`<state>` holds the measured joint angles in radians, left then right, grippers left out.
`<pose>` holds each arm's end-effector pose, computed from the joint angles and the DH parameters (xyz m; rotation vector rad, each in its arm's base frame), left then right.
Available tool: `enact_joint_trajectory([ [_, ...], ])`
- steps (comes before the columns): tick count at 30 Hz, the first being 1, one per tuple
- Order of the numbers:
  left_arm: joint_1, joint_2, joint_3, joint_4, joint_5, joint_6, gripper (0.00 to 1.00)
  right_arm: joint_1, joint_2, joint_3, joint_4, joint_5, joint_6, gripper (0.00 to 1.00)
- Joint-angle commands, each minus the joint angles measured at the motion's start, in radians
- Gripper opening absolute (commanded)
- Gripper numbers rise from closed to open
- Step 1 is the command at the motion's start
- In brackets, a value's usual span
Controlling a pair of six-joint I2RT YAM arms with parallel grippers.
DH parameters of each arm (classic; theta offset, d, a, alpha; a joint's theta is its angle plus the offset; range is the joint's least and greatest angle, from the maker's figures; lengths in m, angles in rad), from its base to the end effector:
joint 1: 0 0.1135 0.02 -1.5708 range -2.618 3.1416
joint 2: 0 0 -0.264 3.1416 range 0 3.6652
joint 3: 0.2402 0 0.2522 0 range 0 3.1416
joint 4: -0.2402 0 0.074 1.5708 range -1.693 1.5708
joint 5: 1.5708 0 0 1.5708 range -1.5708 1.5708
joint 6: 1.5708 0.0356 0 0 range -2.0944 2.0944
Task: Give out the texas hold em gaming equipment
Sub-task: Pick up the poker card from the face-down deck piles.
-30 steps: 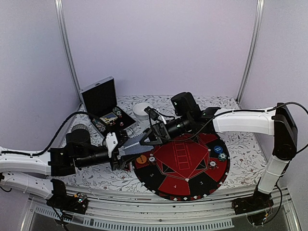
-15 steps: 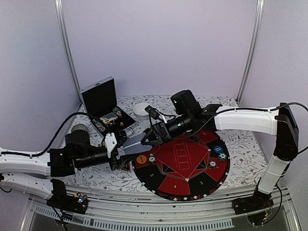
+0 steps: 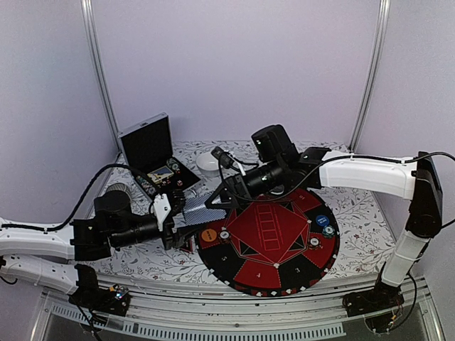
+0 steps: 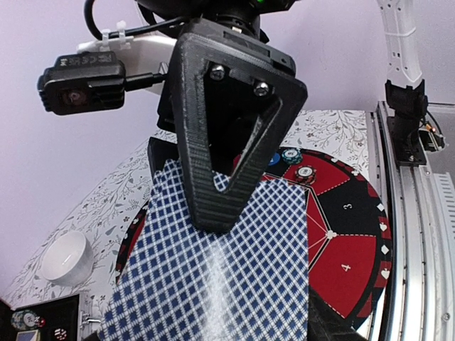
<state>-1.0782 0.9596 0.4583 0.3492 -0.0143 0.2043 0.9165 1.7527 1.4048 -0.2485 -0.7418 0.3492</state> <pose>0.1047 -0.1940 0.2480 1.0468 1.4204 -0.6295 0.2252 0.3332 0.2897 -1.1224 2.1204 1.4732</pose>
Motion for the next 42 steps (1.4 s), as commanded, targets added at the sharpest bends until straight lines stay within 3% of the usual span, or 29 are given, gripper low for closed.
enact_joint_trajectory([
  [1,0.006,-0.005,0.007,0.060,0.004,-0.015,0.57,0.014,0.023,0.031,-0.003,-0.008,-0.023,0.73],
  [7,0.008,-0.009,0.003,0.063,-0.002,-0.017,0.57,0.008,-0.014,0.022,-0.071,0.102,-0.054,0.73],
  [17,0.012,-0.012,-0.004,0.055,-0.006,-0.028,0.57,-0.003,-0.040,0.035,-0.127,0.129,-0.086,0.69],
  [30,0.014,-0.016,-0.012,0.050,-0.022,-0.032,0.57,-0.013,-0.066,0.064,-0.133,0.056,-0.102,0.63],
  [38,0.018,-0.013,-0.013,0.047,-0.026,-0.035,0.57,-0.021,-0.077,0.056,-0.141,0.065,-0.098,0.53],
  [42,0.022,-0.010,-0.016,0.041,-0.028,-0.038,0.56,-0.022,-0.091,0.053,-0.146,0.084,-0.098,0.40],
])
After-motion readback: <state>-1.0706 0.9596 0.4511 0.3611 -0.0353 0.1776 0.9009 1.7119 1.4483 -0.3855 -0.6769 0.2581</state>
